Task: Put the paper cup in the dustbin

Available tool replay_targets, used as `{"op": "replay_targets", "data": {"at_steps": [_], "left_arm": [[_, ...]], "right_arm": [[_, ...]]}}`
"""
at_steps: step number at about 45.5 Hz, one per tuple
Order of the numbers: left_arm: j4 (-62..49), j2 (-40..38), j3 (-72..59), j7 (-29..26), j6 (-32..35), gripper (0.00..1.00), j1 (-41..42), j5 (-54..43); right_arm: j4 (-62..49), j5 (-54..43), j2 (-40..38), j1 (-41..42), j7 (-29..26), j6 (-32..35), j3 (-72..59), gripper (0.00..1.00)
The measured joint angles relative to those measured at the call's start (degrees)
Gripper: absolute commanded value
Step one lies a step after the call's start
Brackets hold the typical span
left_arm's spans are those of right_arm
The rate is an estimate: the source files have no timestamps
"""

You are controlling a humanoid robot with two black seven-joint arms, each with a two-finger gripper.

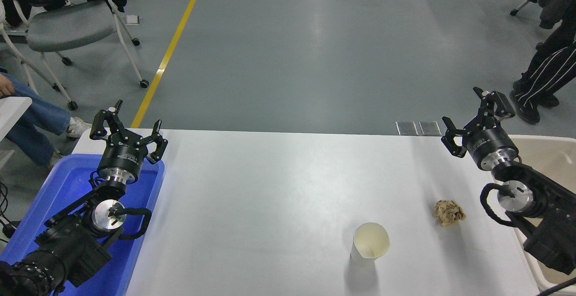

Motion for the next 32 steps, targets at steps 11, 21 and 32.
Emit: {"op": "replay_targets", "data": {"at_steps": [11, 21, 32], "left_arm": [[0.0, 0.0, 0.0, 0.0, 0.0, 1.0, 0.0, 0.01], [0.0, 0.0, 0.0, 0.0, 0.0, 1.0, 0.0, 0.01], [0.0, 0.0, 0.0, 0.0, 0.0, 1.0, 0.0, 0.0]], "right_arm": [[15.13, -11.74, -5.4, 0.27, -5.45, -11.11, -4.53, 1.0], [25.94, -24.1, -10.65, 1.92, -8.98, -14.17, -9.9, 1.0], [31.79, -36.42, -14.72, 7.92, -10.11, -13.47, -23.04, 1.0]]}}
